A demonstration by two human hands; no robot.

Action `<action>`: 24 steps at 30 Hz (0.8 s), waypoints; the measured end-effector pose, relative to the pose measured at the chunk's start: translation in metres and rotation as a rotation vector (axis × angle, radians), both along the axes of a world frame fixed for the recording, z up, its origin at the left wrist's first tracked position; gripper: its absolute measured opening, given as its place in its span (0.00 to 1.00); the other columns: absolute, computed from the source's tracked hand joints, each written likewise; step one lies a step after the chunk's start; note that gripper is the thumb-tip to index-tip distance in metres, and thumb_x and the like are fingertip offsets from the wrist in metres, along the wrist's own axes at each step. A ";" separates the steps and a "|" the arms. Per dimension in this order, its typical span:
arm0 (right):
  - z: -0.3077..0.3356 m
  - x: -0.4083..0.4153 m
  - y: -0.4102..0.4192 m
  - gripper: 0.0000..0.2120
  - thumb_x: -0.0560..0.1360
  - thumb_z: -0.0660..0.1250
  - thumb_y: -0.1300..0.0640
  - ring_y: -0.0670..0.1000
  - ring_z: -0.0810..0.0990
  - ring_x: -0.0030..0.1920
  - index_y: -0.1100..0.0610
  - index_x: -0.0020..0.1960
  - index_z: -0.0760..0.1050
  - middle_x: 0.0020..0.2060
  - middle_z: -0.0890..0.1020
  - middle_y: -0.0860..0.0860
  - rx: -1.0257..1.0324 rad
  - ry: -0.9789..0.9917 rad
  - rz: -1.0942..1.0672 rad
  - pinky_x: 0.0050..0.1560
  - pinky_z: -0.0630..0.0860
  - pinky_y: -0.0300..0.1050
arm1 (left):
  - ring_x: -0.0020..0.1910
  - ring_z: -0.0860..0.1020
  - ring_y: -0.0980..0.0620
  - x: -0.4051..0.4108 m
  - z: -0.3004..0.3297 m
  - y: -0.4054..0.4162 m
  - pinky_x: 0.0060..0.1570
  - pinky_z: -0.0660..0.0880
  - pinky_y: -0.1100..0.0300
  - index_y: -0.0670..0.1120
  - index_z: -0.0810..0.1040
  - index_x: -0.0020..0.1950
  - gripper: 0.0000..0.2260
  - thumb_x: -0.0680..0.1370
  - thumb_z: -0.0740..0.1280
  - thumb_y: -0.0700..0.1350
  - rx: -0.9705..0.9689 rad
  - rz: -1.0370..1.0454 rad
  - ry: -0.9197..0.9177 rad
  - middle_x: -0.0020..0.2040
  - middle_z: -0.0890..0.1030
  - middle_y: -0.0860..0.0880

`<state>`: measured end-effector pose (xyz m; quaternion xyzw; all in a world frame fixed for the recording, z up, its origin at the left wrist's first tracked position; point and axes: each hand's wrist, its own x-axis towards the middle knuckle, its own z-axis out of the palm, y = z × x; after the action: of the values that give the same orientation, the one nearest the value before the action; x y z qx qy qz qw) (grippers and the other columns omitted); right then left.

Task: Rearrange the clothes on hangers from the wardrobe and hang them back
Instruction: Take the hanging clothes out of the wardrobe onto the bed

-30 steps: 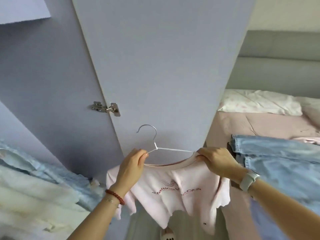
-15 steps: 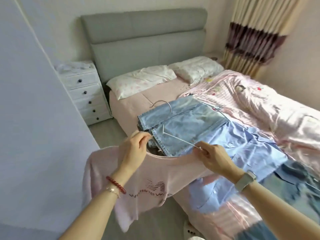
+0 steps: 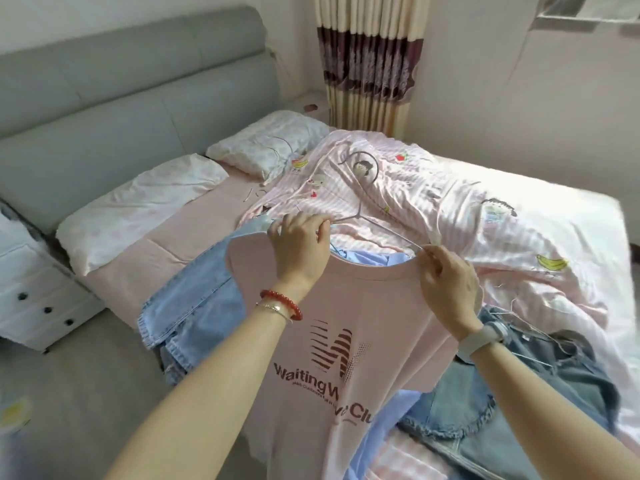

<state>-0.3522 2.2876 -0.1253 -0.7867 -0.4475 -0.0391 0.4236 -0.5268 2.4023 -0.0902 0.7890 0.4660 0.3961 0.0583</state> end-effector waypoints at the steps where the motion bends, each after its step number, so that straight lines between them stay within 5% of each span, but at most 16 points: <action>1: -0.004 0.019 0.007 0.14 0.73 0.58 0.53 0.61 0.78 0.44 0.60 0.47 0.79 0.41 0.83 0.58 -0.003 0.023 -0.027 0.49 0.69 0.51 | 0.47 0.79 0.43 0.020 -0.005 0.009 0.55 0.67 0.47 0.46 0.83 0.47 0.10 0.72 0.63 0.42 0.007 -0.020 0.021 0.45 0.83 0.47; 8: -0.042 0.136 0.037 0.13 0.78 0.58 0.53 0.63 0.76 0.52 0.57 0.53 0.78 0.49 0.81 0.61 -0.203 0.247 -0.227 0.55 0.69 0.53 | 0.72 0.58 0.49 0.095 -0.085 0.028 0.71 0.51 0.49 0.51 0.65 0.71 0.20 0.79 0.58 0.49 -0.442 -0.124 0.365 0.73 0.63 0.49; 16: -0.149 0.204 0.101 0.15 0.79 0.56 0.54 0.61 0.74 0.60 0.58 0.59 0.75 0.57 0.78 0.62 -0.564 0.326 -0.174 0.65 0.63 0.52 | 0.75 0.43 0.47 0.115 -0.205 0.015 0.71 0.41 0.41 0.56 0.47 0.76 0.26 0.80 0.52 0.55 -0.910 -0.176 0.777 0.77 0.44 0.50; 24: -0.246 0.221 0.110 0.19 0.75 0.53 0.53 0.57 0.63 0.68 0.55 0.64 0.70 0.63 0.73 0.59 -0.786 0.430 -0.158 0.66 0.56 0.57 | 0.74 0.35 0.44 0.103 -0.282 0.023 0.68 0.36 0.37 0.58 0.44 0.76 0.28 0.79 0.53 0.58 -1.006 -0.163 0.979 0.77 0.39 0.49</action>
<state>-0.1309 2.3973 -0.3717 -0.9097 -0.2687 0.2659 0.1718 -0.4240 2.4249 -0.3718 0.7862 0.5047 -0.2734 0.2290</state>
